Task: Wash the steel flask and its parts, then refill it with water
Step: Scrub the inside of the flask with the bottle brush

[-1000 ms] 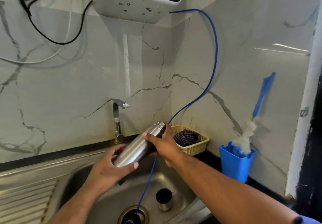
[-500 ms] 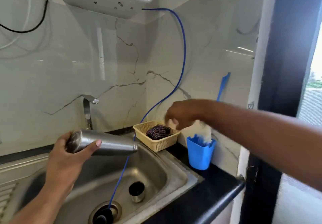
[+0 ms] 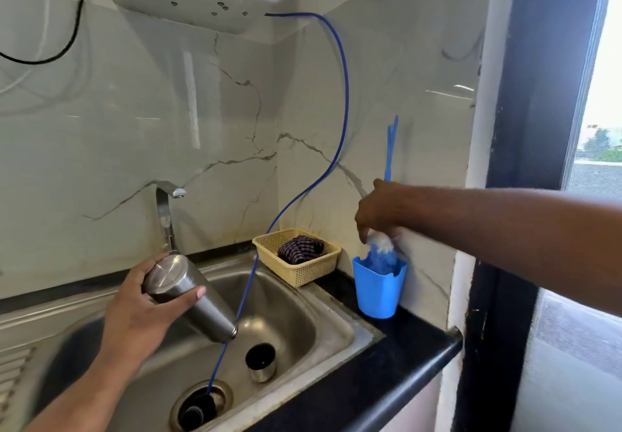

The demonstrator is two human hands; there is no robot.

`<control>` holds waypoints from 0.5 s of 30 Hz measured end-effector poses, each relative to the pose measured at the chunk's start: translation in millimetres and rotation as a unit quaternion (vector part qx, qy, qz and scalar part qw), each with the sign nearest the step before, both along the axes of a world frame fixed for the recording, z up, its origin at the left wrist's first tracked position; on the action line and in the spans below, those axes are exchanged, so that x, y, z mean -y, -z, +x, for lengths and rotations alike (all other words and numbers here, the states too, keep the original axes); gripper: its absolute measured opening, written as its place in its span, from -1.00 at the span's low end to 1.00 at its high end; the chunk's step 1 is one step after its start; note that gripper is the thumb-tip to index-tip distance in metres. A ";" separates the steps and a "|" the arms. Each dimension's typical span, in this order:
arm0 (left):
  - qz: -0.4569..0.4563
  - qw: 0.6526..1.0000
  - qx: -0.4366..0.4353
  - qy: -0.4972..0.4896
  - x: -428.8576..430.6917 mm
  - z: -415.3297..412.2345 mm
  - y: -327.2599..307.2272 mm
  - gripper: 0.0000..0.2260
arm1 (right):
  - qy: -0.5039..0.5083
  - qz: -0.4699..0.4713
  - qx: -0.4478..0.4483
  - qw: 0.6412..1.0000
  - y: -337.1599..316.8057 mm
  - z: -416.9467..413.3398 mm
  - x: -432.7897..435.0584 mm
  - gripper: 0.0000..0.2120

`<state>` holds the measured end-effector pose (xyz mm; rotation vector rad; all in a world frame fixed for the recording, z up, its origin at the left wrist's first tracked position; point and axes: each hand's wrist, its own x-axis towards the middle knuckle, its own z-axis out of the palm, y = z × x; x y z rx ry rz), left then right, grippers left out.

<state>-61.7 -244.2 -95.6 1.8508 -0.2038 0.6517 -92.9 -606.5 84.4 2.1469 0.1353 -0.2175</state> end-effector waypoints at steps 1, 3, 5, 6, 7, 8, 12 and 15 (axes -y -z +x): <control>0.006 1.000 -0.002 -0.001 -1.8 1.8 1.3 -0.27 | 0.001 -0.007 0.007 1.000 -7.6 -1.1 -1.4 -0.36; 0.005 1.000 -0.004 -0.002 -4.2 4.4 3.3 -0.19 | 0.004 -0.019 0.017 1.000 -22.3 -3.4 -3.5 -0.34; 0.006 1.000 -0.003 -0.005 -5.2 5.1 3.1 -0.22 | 0.001 -0.023 0.023 0.999 -31.4 -3.1 -3.4 -0.32; 0.008 1.000 -0.001 -0.007 -5.8 6.0 3.6 -0.24 | -0.003 -0.022 0.026 0.999 -32.3 -1.8 -2.8 -0.31; 0.011 1.000 0.000 -0.005 -5.7 6.0 4.1 -0.26 | -0.006 -0.016 0.028 0.999 -30.9 -1.3 -2.9 -0.31; 0.010 1.000 -0.003 -0.005 -5.7 5.9 4.7 -0.26 | -0.008 -0.012 0.026 1.000 -26.7 -0.1 -3.0 -0.32; 0.006 1.000 -0.021 0.006 -5.5 5.5 6.3 -0.23 | -0.017 0.002 0.006 1.000 2.1 5.6 -3.1 -0.40; 0.012 0.999 -0.029 0.012 -5.4 5.8 5.9 -0.19 | -0.017 0.012 -0.009 1.000 17.5 6.7 -2.8 -0.43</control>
